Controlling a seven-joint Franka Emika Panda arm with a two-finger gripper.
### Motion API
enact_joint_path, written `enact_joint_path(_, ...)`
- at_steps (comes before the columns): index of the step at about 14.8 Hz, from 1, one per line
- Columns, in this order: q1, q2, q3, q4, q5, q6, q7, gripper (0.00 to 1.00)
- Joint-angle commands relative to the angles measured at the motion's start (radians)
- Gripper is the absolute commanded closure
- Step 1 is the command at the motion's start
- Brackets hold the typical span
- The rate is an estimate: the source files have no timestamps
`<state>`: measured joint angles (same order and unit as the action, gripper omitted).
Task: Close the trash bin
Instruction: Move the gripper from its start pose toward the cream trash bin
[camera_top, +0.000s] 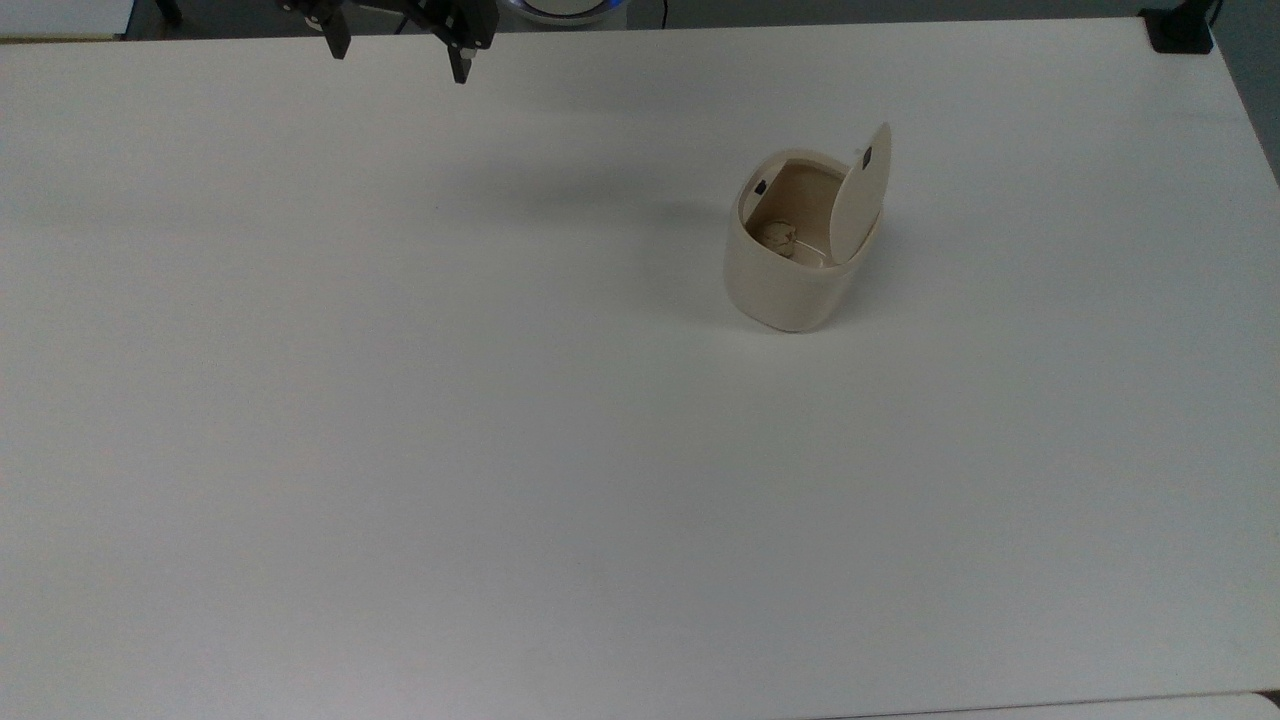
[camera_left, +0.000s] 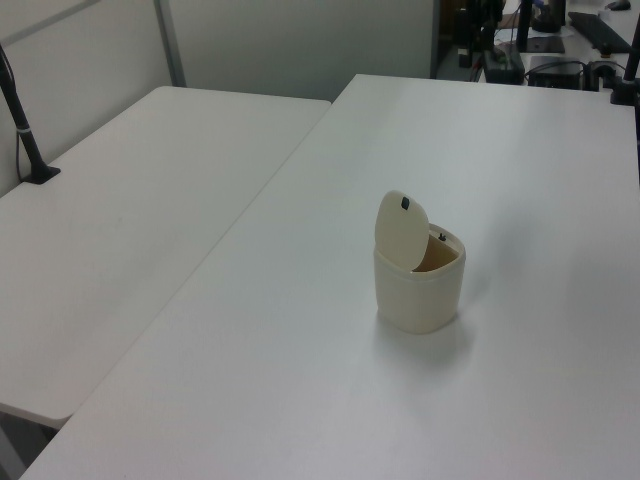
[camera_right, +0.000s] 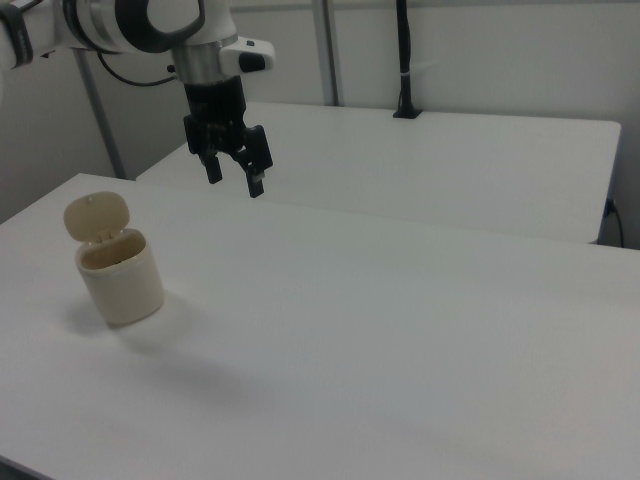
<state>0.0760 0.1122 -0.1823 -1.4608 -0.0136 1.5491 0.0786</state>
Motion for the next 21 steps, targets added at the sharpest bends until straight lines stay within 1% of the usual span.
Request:
enact_joint_path(1,-0.008,-0.031,0.006,-0.018,-0.012,-0.025,-0.025,0.0)
enact_joint_path(2,-0.011,-0.028,0.004,-0.004,-0.012,-0.027,-0.028,0.0)
enact_joint_path(6,-0.021,-0.028,-0.002,-0.003,-0.003,-0.026,-0.069,0.0)
enact_joint_path(10,-0.008,-0.016,0.012,-0.01,0.003,-0.017,-0.06,0.0)
enact_joint_path(16,-0.012,0.0,0.014,-0.004,0.029,-0.003,-0.074,0.0)
enact_joint_path(19,0.011,0.001,0.017,-0.009,0.023,0.0,-0.08,0.0)
enact_joint_path(21,0.011,0.007,0.017,-0.007,0.014,0.0,-0.08,0.0)
